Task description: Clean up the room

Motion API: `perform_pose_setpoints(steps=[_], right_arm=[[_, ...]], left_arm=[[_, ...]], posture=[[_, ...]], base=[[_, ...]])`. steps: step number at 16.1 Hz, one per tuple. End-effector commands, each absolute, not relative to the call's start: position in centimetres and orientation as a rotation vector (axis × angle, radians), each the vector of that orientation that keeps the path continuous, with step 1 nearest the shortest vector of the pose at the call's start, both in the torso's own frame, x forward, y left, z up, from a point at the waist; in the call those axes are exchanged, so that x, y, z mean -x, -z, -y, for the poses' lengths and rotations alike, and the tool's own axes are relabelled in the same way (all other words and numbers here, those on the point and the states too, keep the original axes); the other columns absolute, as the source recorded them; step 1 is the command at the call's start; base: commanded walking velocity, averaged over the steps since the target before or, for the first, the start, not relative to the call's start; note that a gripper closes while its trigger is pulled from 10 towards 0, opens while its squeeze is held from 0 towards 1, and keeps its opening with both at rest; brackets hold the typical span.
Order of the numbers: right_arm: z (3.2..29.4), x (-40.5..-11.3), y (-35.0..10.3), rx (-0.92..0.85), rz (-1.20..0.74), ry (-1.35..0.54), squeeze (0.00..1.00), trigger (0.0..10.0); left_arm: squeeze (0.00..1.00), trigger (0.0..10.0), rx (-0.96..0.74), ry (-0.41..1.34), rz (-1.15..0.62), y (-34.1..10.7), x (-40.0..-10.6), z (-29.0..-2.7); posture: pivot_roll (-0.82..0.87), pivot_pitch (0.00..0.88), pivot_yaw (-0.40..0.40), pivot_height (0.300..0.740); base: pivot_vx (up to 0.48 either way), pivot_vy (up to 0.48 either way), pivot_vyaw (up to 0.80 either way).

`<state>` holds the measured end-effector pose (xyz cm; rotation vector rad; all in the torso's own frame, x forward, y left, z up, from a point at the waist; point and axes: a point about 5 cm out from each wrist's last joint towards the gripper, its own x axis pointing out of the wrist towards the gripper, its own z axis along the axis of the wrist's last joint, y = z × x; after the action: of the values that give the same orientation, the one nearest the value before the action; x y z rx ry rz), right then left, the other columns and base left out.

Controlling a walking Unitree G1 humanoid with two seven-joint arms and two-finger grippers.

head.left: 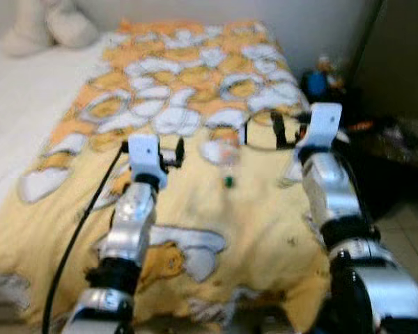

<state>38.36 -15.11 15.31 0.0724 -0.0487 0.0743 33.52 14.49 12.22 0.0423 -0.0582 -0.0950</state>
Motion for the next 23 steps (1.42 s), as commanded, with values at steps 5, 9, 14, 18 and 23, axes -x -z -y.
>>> perform_pose_setpoints(steps=[5, 9, 14, 18, 23], right_arm=[[12.9, -39.4, -14.3, -0.031, -0.098, -0.023, 0.00, 10.0], [13.4, -36.8, -14.4, 0.056, 0.137, 0.000, 0.00, 10.0], [16.5, -26.8, -10.2, 0.115, 0.119, 0.087, 0.00, 10.0], [16.9, -24.5, -7.7, 0.119, -0.001, 0.097, 0.00, 10.0], [17.7, -23.2, -7.1, 0.134, -0.043, 0.115, 0.00, 10.0]], left_arm=[[0.00, 10.0, -0.231, 0.405, 0.134, -17.6, -31.2, -17.4], [0.00, 10.0, -0.128, 0.283, 0.040, -14.8, -28.2, -17.3], [0.00, 10.0, 0.019, 0.287, -0.069, -10.4, -26.2, -12.2], [0.00, 10.0, -0.009, 0.233, -0.095, -9.7, -28.6, -12.7], [0.00, 10.0, -0.015, 0.189, -0.092, -9.7, -31.1, -12.6]], posture=[[0.09, 0.136, 0.109, 0.740], [0.03, 0.166, 0.091, 0.740], [-0.14, 0.071, 0.082, 0.740], [-0.21, 0.025, 0.106, 0.740], [-0.26, 0.011, 0.126, 0.740]], base=[[0.000, 0.000, 0.00], [0.000, 0.000, 0.00], [0.000, 0.000, -0.31], [0.000, 0.000, -0.72], [0.000, 0.000, -0.71]])
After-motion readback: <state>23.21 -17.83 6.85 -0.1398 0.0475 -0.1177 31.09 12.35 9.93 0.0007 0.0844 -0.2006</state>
